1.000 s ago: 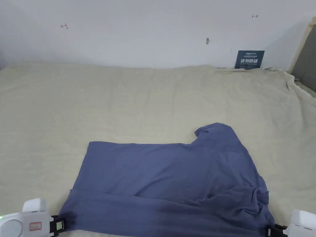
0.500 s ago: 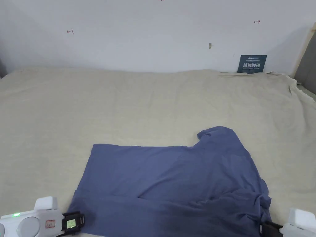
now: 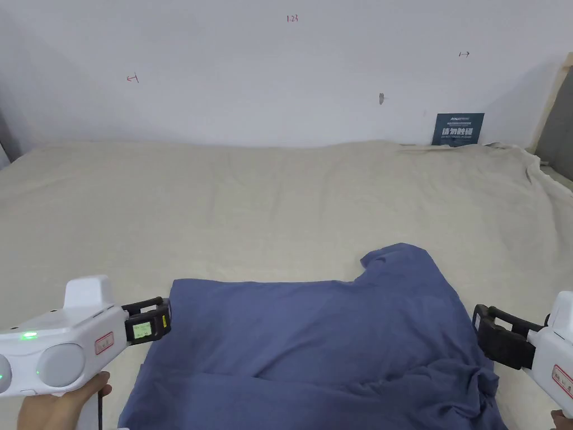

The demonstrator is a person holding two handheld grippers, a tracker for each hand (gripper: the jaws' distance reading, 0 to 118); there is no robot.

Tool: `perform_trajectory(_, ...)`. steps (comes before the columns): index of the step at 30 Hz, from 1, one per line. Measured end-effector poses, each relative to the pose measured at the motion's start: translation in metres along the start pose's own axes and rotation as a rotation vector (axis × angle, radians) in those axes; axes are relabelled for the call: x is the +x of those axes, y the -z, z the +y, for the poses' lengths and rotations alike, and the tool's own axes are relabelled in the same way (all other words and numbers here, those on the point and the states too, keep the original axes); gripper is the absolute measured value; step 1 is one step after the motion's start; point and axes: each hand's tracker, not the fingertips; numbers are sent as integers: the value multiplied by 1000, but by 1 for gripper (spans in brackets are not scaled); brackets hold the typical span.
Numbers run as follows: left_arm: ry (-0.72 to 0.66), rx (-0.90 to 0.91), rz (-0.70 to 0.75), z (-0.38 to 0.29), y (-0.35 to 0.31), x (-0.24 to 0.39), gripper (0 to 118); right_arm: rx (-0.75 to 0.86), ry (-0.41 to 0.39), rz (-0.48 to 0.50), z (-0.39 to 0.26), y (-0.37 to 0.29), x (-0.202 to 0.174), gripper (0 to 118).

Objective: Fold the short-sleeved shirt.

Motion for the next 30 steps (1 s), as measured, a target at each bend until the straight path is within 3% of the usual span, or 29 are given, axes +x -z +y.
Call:
perform_trajectory(1,1,10,-6,-1,2,3,110,13,-3,-6,1,0,-2,86)
perform_trajectory(3,14,53,-19,-4,7,8,78,33,-13,-11,2,1,-6,68)
perform_trajectory(4,12,63,-22,-6,10,10,52,44,-21,-11,3,4,-5,50)
perform_trajectory(5,7,62,-18,-6,15,13,20,55,-25,-10,3,6,-7,18)
perform_trajectory(6,2,59,-16,-6,19,16,8,61,-28,-15,4,8,-9,0)
perform_trajectory(8,-4,63,-39,-8,26,17,0,76,-33,-12,7,13,-12,0)
perform_trajectory(22,104,-126,-73,53,183,21,0,22,-45,11,30,102,-17,0)
perform_trajectory(25,98,-256,-66,64,232,12,0,5,-45,5,31,119,-19,0)
perform_trajectory(27,86,-292,-58,67,257,7,12,-10,-39,5,29,131,-18,0)
perform_trajectory(28,84,-314,-51,68,271,5,25,-19,-36,3,27,135,-19,0)
perform_trajectory(30,62,-391,-36,68,295,1,73,-35,-33,-5,24,144,-18,0)
